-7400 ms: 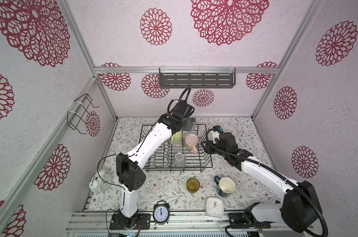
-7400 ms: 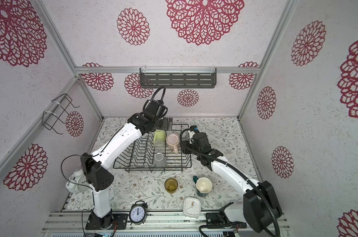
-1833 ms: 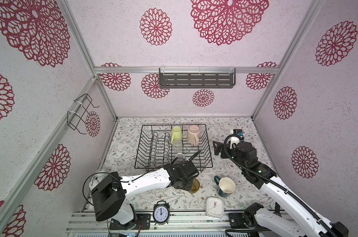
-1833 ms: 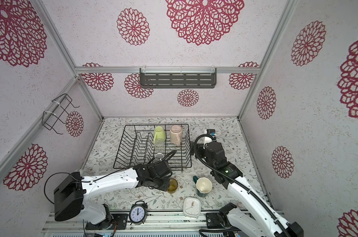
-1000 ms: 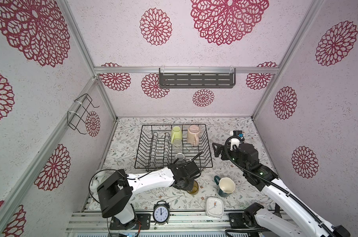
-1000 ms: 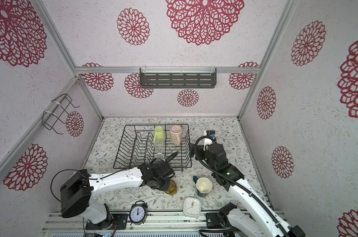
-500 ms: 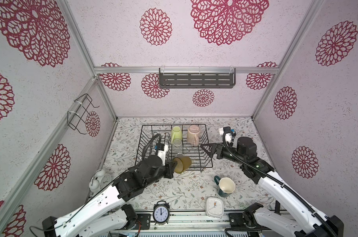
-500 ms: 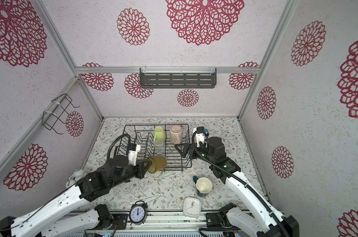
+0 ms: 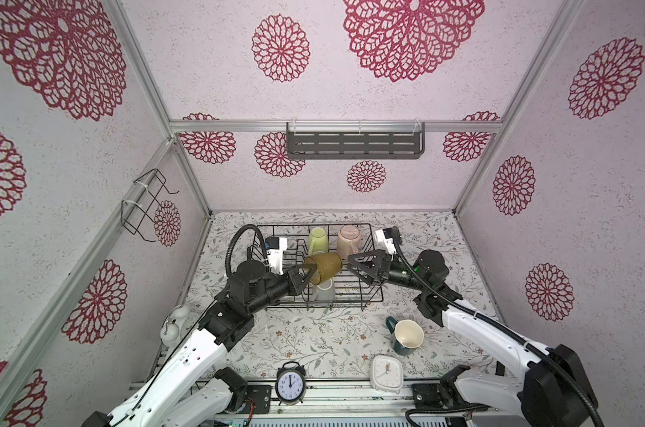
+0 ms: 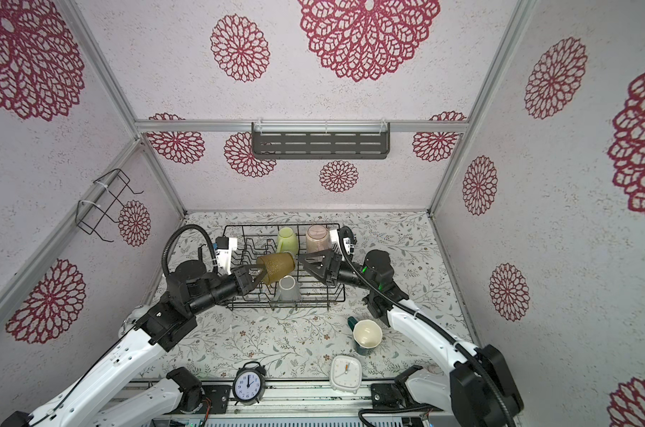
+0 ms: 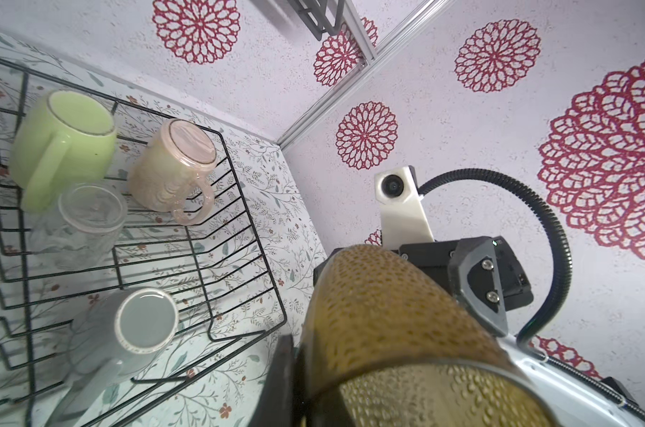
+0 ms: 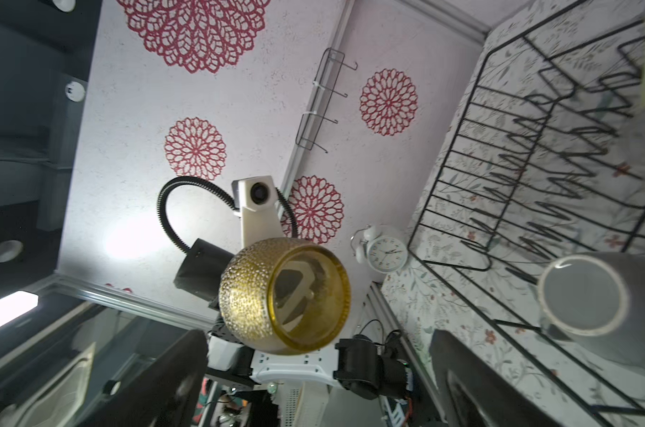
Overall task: Load cups into a dish rack
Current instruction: Place the cup upside down at the dish rack.
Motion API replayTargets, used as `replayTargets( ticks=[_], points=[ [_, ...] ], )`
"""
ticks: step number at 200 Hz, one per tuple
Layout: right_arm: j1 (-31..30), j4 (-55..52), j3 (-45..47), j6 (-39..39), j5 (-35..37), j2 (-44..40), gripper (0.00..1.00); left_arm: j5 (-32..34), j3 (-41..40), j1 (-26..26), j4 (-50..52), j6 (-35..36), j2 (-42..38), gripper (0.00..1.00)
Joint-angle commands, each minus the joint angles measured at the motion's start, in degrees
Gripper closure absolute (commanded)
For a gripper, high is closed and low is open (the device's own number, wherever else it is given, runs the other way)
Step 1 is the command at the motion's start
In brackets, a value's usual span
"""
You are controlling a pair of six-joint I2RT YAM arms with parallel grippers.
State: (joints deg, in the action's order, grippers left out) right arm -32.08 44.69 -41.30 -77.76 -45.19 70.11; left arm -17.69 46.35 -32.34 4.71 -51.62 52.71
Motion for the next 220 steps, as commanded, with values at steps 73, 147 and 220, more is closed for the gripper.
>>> replayTargets(
  ticks=[73, 147, 220],
  points=[
    [-3.47, 30.79, -3.65, -15.68, 3.08, 11.38, 0.24, -9.49, -0.16, 3.14, -17.17, -8.13, 8.20, 0.98],
    [-3.70, 32.22, -4.30, -14.64, 3.38, 14.17, 0.25, -13.13, 0.44, 3.35, -17.37, -7.97, 11.87, 0.95],
    [-3.70, 26.94, -5.07, -9.64, 2.92, 14.29, 0.31, -13.48, -0.20, 4.26, -16.93, -7.97, 12.52, 0.90]
  ],
)
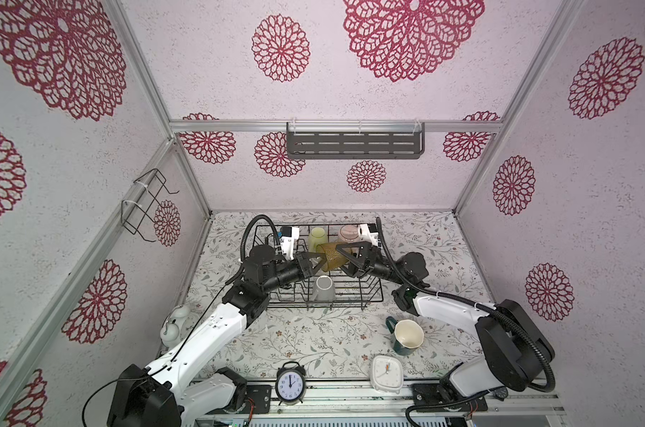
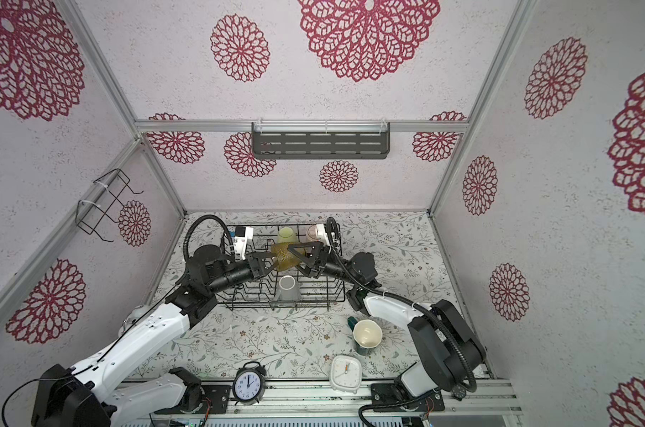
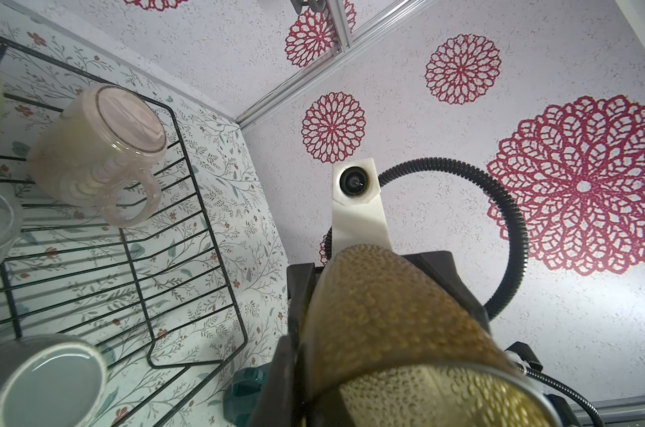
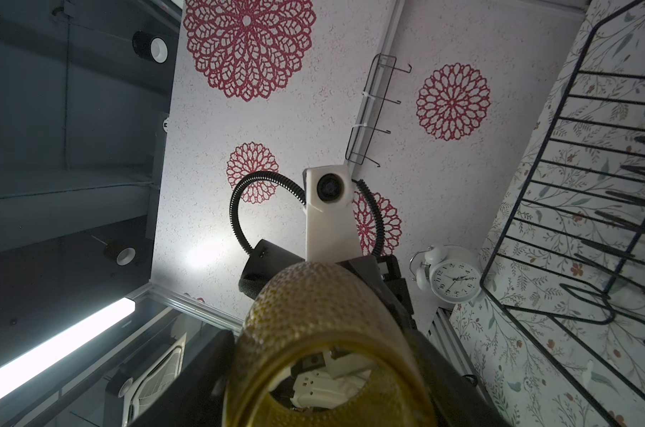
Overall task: Load cups into a dish rack
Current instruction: Place the cup upside down at the dish rack.
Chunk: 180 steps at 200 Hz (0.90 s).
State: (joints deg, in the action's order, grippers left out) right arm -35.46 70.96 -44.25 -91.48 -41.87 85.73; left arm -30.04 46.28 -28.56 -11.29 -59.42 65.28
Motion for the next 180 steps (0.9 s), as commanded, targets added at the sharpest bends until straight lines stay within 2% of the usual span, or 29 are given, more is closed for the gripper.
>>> replayTargets(
  ticks=[1, 14, 31, 45, 57, 81, 97, 110, 143, 180],
  points=[
    [-0.31, 0.49, -2.05, 4.24, -0.41, -1.35, 0.31, -1.10, -0.14, 0.50, -0.84, -0.17, -0.06, 0.89],
    [-0.18, -1.85, -1.81, 6.32, -0.15, -1.75, 0.32, -0.81, -0.30, 1.02, 0.00, -0.15, -0.45, 0.71],
    [0.28, -6.38, -2.02, 10.20, -0.08, -2.29, 0.34, 0.18, -0.64, 1.72, 1.86, 0.33, -1.34, 0.58],
    [0.89, -11.81, -2.31, 14.50, 0.46, -3.14, 0.34, 1.22, -1.31, 2.44, 3.30, 0.78, -2.65, 0.41],
    [1.55, -17.81, -2.78, 19.15, 1.04, -4.00, 0.34, 2.34, -1.92, 3.16, 5.05, 1.50, -4.07, 0.33],
    [2.85, -38.78, -6.05, 35.68, 4.52, -6.11, 0.32, 6.73, -2.51, 4.70, 12.36, 4.28, -7.65, 0.28],
    [2.94, -52.78, -9.25, 48.46, 10.04, -7.02, 0.32, 11.05, -2.51, 5.64, 18.47, 6.62, -10.26, 0.26],
    [2.94, -60.51, -11.18, 55.26, 14.88, -7.07, 0.32, 13.93, -2.89, 6.49, 22.18, 7.83, -12.63, 0.25],
    [3.12, -71.47, -14.50, 64.29, 24.43, -5.24, 0.32, 16.16, -4.66, 8.84, 25.98, 8.79, -17.52, 0.24],
    [2.32, -76.58, -16.38, 71.05, 36.95, -2.97, 0.33, 15.91, -4.95, 9.94, 28.57, 9.40, -19.13, 0.24]
  ],
)
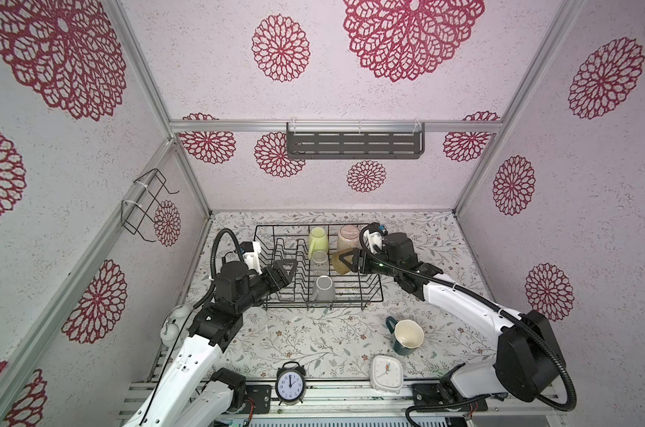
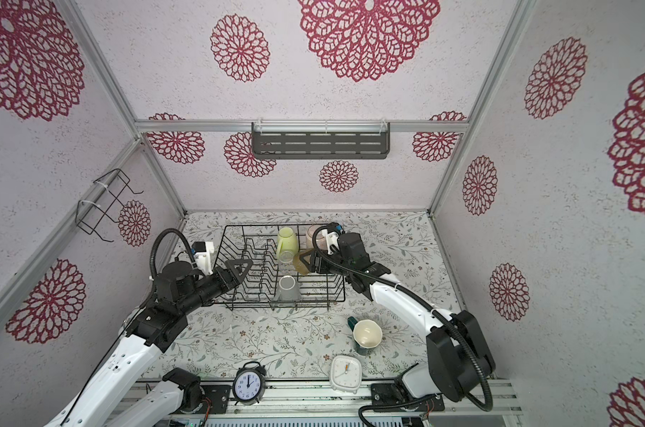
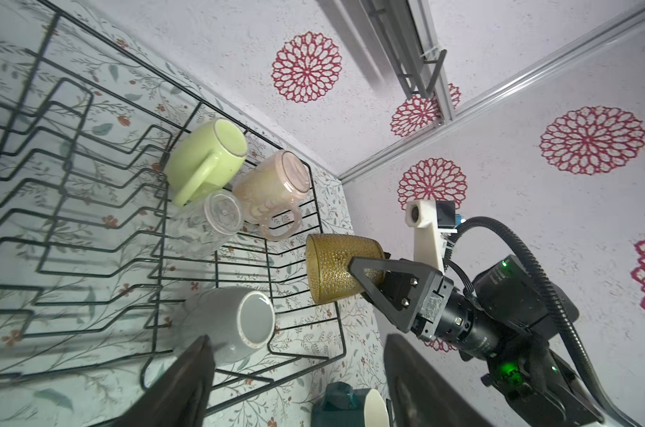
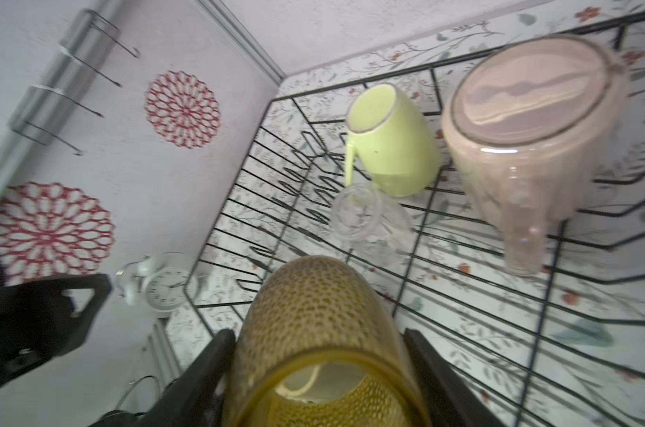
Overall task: Load cups into a dish rack
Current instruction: Place the cup upside down at the dish rack.
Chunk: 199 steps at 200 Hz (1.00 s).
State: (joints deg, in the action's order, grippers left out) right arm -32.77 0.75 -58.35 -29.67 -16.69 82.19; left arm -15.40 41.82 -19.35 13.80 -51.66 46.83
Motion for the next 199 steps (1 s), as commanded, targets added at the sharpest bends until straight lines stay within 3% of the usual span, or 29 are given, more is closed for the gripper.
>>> replayTargets(
  ticks=[1, 59, 199],
  points=[
    [-0.41, -6.42, -2.33, 9.39, 12.21, 0.63, 0.33, 1.30, -0.50, 0.78, 3.54, 1.65, -0.69, 0.24],
    [-3.07, -9.50, -6.05, 12.74, 22.92, 8.26, 0.36, 1.25, -0.47, 0.99, 4.52, 1.78, -0.73, 0.24],
    [-5.50, -9.10, -11.06, 13.68, 30.71, 19.39, 0.35, 1.51, -0.49, 1.42, 5.12, 1.95, -0.86, 0.23]
  ],
)
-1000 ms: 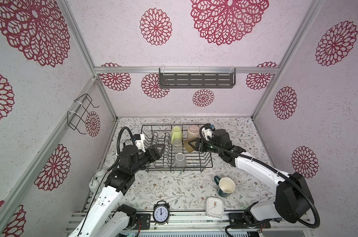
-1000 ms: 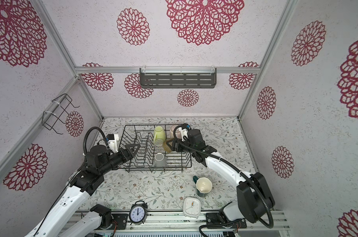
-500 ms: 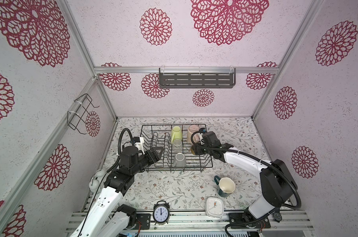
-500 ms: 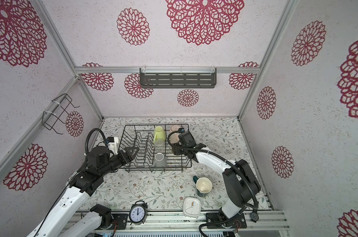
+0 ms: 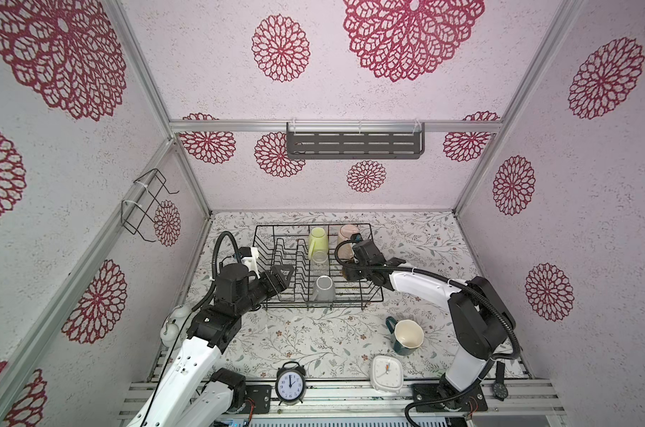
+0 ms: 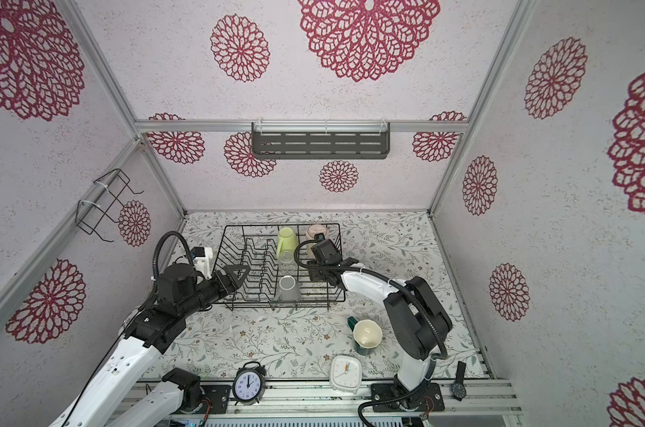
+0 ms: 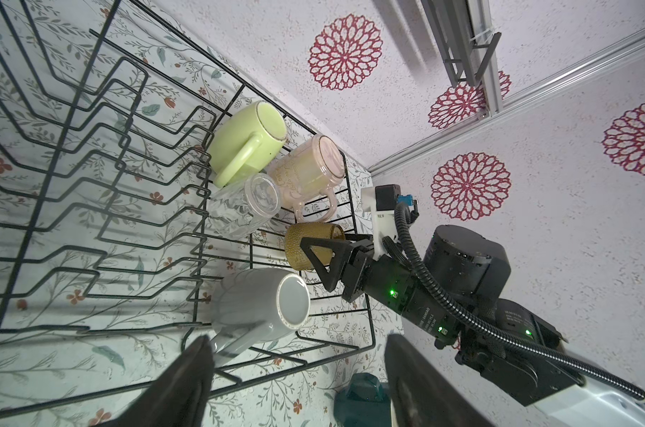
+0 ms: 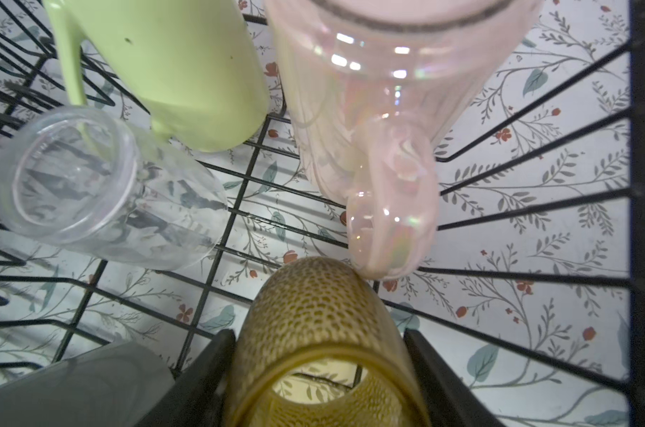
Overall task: Load cups into a dish rack
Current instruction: Place the cup upside down at the dish rack, then pick up the cup from the bottom-right of the table.
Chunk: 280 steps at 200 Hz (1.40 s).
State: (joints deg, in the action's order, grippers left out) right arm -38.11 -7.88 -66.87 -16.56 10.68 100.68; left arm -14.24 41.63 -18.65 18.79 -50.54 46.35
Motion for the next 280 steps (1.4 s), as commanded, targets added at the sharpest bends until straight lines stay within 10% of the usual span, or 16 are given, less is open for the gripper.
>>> replayTargets(
  ticks=[1, 177, 280],
  points=[
    [-0.19, -0.47, -2.59, 0.61, 3.41, 0.95, 0.35, 0.40, -0.35, 0.73, 0.12, 0.82, -0.38, 0.23],
    [0.82, -7.99, -6.49, -3.77, -2.69, -4.74, 0.06, -6.20, -1.18, 0.13, -4.63, 0.26, -2.16, 0.21],
    [15.85, -0.76, 14.28, -8.51, -3.67, -34.08, 0.01, 7.79, 16.53, -25.44, 1.93, 13.36, 16.86, 0.22]
  ],
)
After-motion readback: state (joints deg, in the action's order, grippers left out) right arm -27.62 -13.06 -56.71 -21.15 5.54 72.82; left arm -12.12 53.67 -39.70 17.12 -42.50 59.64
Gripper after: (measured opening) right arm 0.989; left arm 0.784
